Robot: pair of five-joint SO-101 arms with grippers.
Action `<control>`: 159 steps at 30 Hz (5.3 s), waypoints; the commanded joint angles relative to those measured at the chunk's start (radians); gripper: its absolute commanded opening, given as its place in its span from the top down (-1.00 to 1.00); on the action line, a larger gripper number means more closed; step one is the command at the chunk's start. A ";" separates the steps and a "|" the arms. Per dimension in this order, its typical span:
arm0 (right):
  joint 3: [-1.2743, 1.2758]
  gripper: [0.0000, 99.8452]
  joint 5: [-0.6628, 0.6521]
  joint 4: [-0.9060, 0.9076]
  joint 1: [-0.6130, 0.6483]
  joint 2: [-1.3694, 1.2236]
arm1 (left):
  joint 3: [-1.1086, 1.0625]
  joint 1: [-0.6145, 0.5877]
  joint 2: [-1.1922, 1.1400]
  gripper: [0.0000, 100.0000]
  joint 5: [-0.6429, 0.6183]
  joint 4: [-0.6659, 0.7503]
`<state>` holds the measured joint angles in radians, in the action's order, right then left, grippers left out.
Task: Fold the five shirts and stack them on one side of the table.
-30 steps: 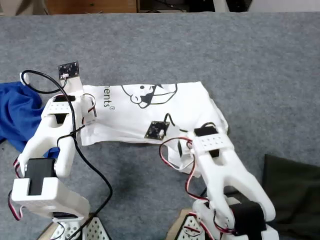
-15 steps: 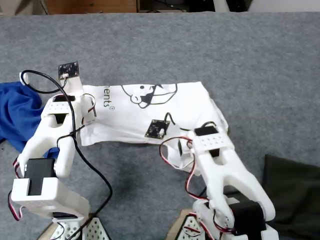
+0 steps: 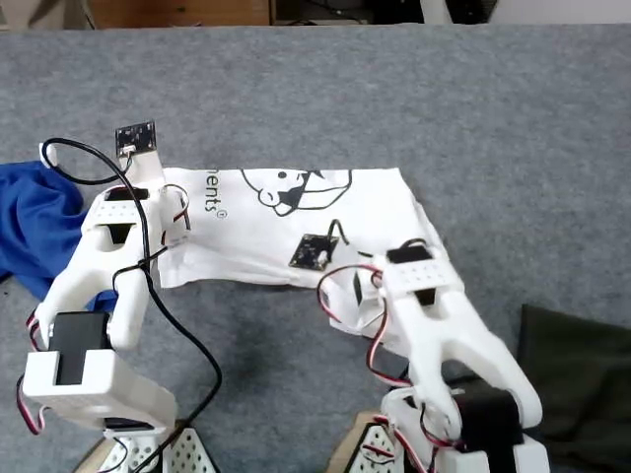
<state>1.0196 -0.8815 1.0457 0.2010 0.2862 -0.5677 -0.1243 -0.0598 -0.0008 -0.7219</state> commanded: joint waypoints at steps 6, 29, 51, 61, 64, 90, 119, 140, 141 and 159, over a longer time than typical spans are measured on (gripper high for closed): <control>-0.455 0.99 -0.012 0.244 -0.033 -0.033 | 0.006 -0.008 0.042 0.95 0.000 0.014; -1.460 0.75 -0.249 0.511 0.019 -0.780 | 0.006 -0.008 0.042 0.95 0.000 0.014; -1.159 0.99 -0.161 0.697 0.038 -0.404 | 0.006 -0.006 0.042 0.95 0.000 0.014; -0.831 0.98 -0.135 0.385 -0.071 -0.361 | 0.006 -0.006 0.042 0.95 0.000 0.014; -0.831 0.98 -0.155 0.318 -0.108 -0.449 | 0.006 -0.006 0.042 0.95 0.000 0.014; -1.693 0.99 -0.215 0.540 -0.157 -0.852 | 0.006 -0.006 0.042 0.95 0.000 0.014; -0.998 0.98 -0.173 0.143 -0.211 -0.595 | 0.006 -0.006 0.042 0.95 0.000 0.015; -1.432 0.99 -0.173 0.489 -0.088 -0.642 | 0.006 -0.006 0.042 0.95 0.000 0.015; -1.417 0.99 -0.173 0.488 -0.071 -0.638 | 0.006 -0.006 0.042 0.95 0.000 0.015; -1.141 0.99 -0.068 0.160 0.107 -0.831 | 0.006 -0.006 0.042 0.95 0.000 0.015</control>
<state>-0.1189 -0.9613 1.2037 0.3145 -0.5470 -0.5677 -0.1243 -0.0598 -0.0008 -0.7219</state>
